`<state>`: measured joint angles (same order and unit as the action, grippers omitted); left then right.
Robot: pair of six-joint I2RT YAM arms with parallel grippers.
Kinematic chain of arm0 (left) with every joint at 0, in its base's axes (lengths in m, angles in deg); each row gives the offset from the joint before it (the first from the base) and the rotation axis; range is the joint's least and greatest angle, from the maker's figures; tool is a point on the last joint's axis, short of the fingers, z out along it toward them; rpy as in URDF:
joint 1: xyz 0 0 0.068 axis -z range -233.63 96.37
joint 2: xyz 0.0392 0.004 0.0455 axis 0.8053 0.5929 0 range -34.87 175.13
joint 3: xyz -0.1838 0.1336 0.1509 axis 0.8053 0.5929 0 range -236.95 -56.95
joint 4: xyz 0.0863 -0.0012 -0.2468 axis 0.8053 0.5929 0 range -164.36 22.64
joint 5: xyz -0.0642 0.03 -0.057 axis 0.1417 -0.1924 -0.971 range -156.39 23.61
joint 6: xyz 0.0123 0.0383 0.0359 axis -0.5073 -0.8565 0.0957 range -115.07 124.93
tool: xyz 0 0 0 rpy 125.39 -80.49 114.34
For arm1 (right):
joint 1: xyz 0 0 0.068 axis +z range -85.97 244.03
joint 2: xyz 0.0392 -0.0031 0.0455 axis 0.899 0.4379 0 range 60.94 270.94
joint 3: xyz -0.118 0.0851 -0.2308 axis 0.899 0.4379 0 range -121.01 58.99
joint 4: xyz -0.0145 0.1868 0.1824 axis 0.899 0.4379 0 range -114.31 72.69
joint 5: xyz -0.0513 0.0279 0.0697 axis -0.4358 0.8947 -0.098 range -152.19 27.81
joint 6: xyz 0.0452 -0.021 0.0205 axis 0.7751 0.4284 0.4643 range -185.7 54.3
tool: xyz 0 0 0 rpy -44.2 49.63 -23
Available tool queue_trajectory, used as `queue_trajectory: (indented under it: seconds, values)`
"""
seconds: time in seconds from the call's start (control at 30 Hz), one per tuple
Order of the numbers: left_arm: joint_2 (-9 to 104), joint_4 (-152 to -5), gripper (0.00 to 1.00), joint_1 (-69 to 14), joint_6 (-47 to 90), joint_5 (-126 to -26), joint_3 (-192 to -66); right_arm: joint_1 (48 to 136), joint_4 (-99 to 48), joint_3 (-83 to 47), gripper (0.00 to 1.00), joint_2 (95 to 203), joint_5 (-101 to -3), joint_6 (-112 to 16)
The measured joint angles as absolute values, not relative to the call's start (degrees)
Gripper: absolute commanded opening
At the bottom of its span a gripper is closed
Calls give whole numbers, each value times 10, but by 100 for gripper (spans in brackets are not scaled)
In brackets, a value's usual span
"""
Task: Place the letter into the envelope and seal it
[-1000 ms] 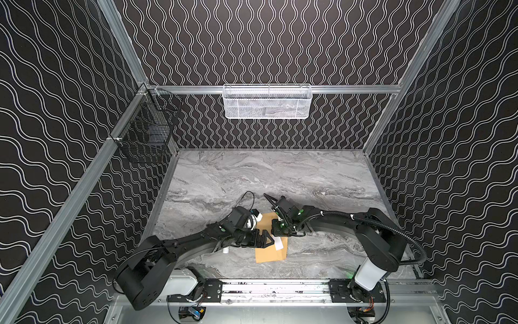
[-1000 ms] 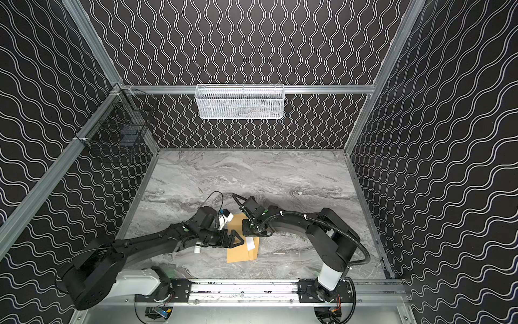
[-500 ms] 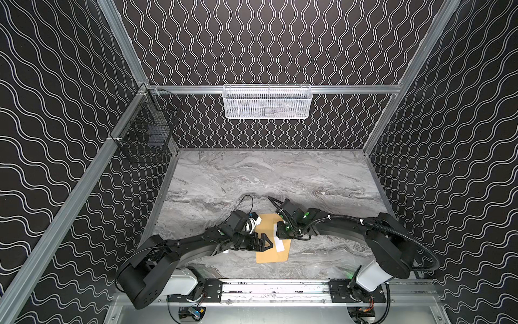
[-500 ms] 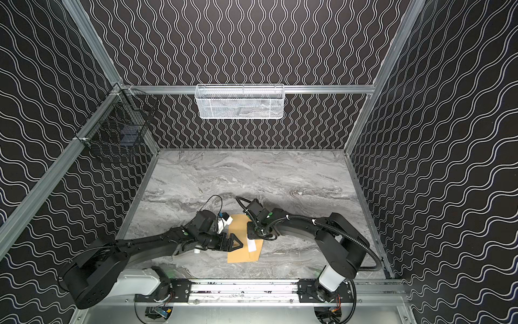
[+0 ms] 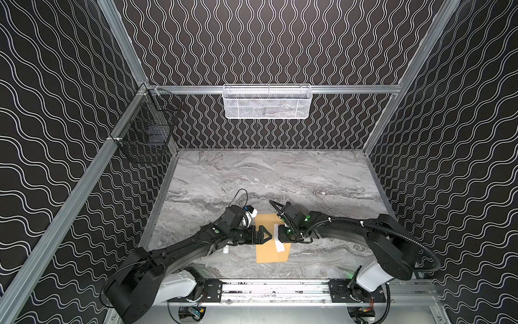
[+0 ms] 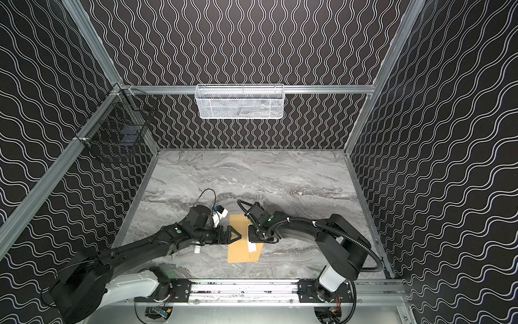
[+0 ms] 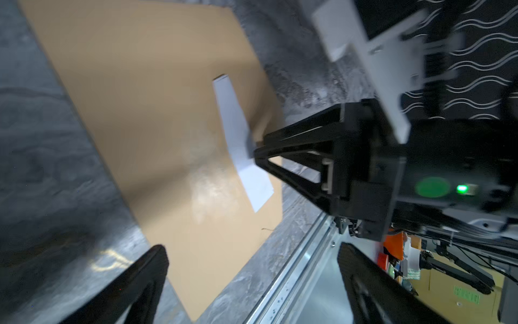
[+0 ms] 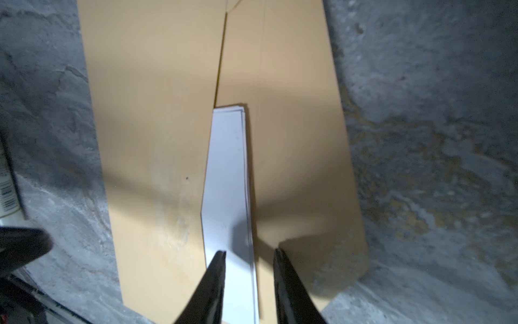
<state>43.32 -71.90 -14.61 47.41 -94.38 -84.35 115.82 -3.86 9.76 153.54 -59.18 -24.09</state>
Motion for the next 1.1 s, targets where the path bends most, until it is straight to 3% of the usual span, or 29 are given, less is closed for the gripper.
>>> queue_trajectory:
  seconds: [1.1]
  values:
    - [492,-774,98,-147,474,-986,-821,1165,-98,107,32,1552,-544,-215]
